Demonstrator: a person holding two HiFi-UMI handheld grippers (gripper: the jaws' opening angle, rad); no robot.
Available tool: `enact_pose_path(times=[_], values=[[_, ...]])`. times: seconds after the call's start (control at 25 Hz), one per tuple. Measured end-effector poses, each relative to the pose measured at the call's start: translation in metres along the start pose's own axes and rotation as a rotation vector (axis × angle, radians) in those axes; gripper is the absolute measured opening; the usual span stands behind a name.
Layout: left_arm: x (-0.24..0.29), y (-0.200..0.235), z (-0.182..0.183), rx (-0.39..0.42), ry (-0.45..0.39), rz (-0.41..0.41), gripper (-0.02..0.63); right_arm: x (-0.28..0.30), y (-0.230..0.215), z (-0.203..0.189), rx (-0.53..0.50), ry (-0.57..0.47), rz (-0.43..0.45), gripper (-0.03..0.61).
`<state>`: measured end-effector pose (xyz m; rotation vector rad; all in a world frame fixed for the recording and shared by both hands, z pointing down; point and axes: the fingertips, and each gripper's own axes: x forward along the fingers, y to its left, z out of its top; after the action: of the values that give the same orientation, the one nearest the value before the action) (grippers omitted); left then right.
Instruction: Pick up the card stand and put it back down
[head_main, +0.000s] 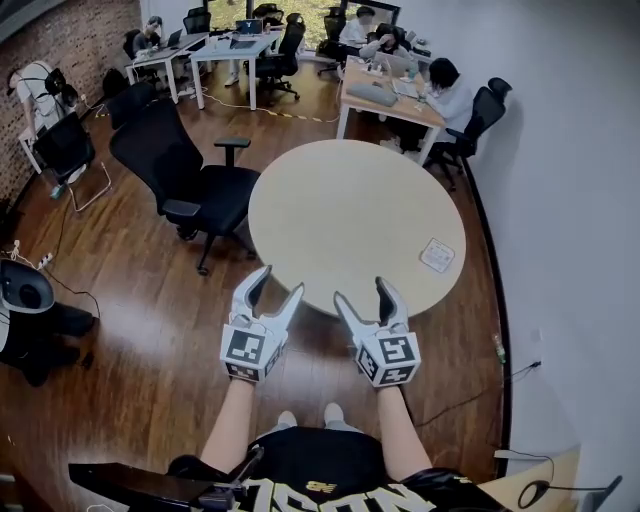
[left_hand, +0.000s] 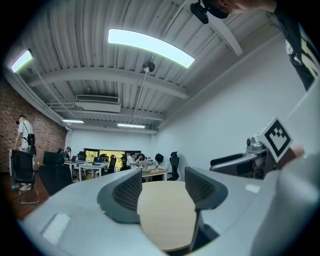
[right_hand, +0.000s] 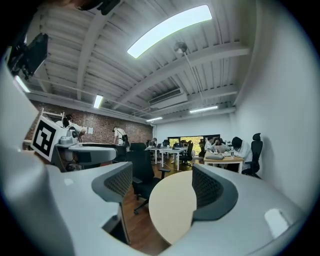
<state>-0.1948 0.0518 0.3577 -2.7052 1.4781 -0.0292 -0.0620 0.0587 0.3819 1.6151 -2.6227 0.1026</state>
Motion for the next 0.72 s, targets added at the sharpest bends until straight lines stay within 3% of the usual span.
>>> enact_pose_path(times=[0.28, 0.44, 0.6, 0.72], values=[[0.007, -0.020, 0.018, 0.017, -0.044, 0.015, 0.253, -0.013, -0.007, 0.028, -0.027, -0.083, -0.013, 0.368], [0.014, -0.027, 0.020, -0.020, -0.033, 0.013, 0.252, -0.018, -0.020, 0.026, -0.016, -0.085, -0.031, 0.368], [0.018, -0.029, 0.022, -0.006, -0.018, 0.040, 0.252, -0.024, -0.030, 0.028, 0.000, -0.090, -0.046, 0.368], [0.020, -0.027, 0.021, 0.032, -0.009, 0.068, 0.252, -0.025, -0.035, 0.032, -0.061, -0.078, -0.075, 0.368]])
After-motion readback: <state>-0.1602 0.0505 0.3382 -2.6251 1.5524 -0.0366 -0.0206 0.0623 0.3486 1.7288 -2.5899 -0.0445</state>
